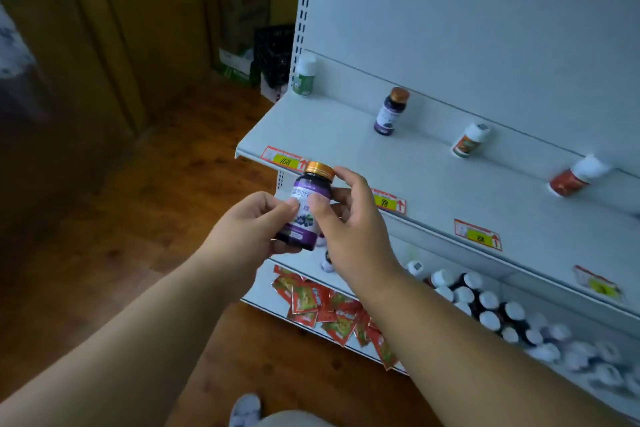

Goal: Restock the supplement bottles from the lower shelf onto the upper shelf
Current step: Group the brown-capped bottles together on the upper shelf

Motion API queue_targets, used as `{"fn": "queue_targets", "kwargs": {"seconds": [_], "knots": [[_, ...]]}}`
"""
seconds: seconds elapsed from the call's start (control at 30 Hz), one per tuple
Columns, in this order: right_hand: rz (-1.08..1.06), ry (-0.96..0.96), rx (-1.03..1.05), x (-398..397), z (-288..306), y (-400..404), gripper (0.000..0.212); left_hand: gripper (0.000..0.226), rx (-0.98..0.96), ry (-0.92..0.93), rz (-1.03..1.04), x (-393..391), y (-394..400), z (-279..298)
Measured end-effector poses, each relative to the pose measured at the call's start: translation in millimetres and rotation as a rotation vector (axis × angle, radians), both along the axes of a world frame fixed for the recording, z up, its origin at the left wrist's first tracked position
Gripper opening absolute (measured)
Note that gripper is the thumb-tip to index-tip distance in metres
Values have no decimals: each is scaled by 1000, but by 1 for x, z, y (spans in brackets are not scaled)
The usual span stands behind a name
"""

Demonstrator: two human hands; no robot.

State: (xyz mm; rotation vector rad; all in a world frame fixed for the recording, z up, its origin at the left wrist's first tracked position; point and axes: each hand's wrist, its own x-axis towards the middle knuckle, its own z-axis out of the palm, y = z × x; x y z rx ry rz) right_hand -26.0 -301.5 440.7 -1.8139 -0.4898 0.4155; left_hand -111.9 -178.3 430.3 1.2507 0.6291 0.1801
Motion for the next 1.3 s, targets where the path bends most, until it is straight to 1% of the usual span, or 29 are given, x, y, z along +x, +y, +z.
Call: {"fn": "queue_targets", "kwargs": {"seconds": [0.13,0.23,0.37,0.47,0.57,0.67,0.77,0.9,1.0,1.1,1.2,1.3], "knots": [[-144,68,29,32,16,-35,34,28,-2,-1,-144,40,-27,24],[-220,52,25,56,23,-59,31,22,5,-3,-221,68,-45,34],[-186,60,2,85,26,-86,25,18,74,18,-231,98,-68,38],[-134,95,5,104,25,-94,31,13,83,19,-231,117,-72,39],[-133,99,-22,122,21,-90,38,13,215,23,-301,137,-63,37],[-173,22,-91,148,19,-73,48,18,413,-3,-359,170,-43,35],[-228,-15,-149,173,18,-58,50,25,557,6,-431,207,-23,32],[-313,-87,-256,202,12,-44,49,40,655,12,-517,243,-5,26],[-377,-147,-310,230,2,-36,48,40,734,50,-507,265,3,18],[-382,-218,-362,261,-12,-27,50,39,792,83,-478,286,9,9],[-401,-272,-388,287,-27,-18,48,39,812,100,-438,303,13,2],[-393,-265,-402,303,-41,-12,44,40,801,126,-398,315,14,-1]]}}
